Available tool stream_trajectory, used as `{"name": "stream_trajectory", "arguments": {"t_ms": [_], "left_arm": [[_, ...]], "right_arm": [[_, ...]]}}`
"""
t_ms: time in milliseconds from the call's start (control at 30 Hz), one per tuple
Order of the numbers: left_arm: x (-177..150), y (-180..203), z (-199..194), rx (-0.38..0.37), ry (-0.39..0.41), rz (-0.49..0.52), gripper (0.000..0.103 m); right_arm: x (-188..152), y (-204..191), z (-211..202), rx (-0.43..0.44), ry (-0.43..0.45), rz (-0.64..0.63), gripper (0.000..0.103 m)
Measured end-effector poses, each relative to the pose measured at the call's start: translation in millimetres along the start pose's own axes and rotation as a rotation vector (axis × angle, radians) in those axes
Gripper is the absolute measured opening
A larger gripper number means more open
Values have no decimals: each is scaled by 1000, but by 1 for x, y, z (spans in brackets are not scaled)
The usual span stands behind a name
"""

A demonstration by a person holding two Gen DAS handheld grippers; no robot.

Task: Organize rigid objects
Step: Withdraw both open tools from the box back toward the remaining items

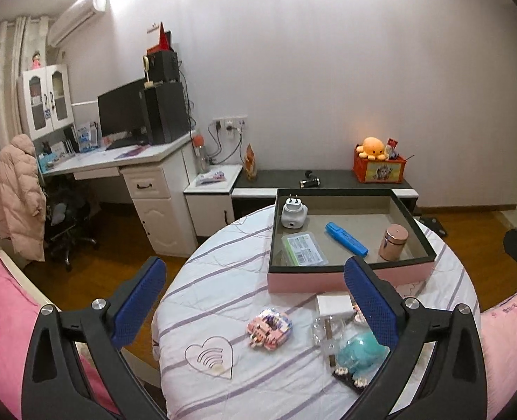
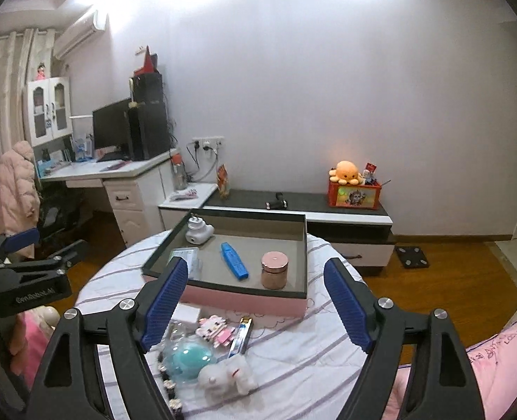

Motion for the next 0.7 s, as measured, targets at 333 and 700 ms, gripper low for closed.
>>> {"name": "stream_trajectory", "arguments": {"t_ms": [333, 700], "left_arm": [[-12, 2, -13, -12, 13, -18, 103], [-7, 8, -9, -57, 7, -4, 103]], "right_arm": [[-9, -3, -15, 4, 15, 16, 85], [-12, 2, -15, -25, 18, 22, 85]]}}
Point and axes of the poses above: each gripper's, at about its wrist camera, not at the fingertips, and z roughly the way its jaws point, y to its right, x to its top, the point moved 2 cm from there along z, roughly the way its jaws point, and after that the axes turned 8 degrees about -x, right-handed, at the moved point
